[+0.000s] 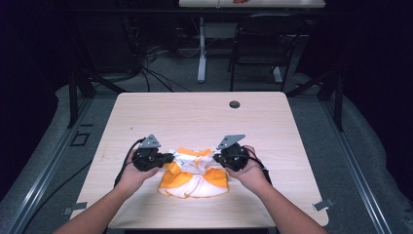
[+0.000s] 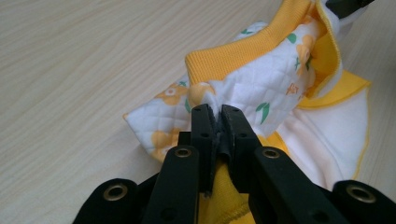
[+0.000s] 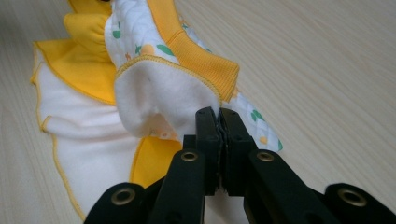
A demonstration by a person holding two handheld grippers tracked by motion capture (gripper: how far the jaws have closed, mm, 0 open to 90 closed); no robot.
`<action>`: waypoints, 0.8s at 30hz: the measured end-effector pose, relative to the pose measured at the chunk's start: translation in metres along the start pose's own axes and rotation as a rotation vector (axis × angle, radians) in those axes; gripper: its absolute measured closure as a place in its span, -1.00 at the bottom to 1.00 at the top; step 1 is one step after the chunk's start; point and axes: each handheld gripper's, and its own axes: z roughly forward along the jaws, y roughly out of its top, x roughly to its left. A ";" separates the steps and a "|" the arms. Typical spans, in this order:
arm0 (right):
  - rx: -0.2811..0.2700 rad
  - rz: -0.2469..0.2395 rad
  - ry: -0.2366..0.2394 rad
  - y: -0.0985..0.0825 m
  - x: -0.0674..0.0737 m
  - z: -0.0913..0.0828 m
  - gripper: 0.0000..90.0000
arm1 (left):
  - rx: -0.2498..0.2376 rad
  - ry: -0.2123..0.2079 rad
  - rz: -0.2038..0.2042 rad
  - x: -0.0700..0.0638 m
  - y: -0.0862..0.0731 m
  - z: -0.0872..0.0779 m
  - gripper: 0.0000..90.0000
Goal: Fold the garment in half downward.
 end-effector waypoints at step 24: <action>-0.101 0.110 0.106 -0.017 0.016 -0.020 0.63 | -0.039 -0.052 -0.053 -0.014 -0.015 -0.020 0.56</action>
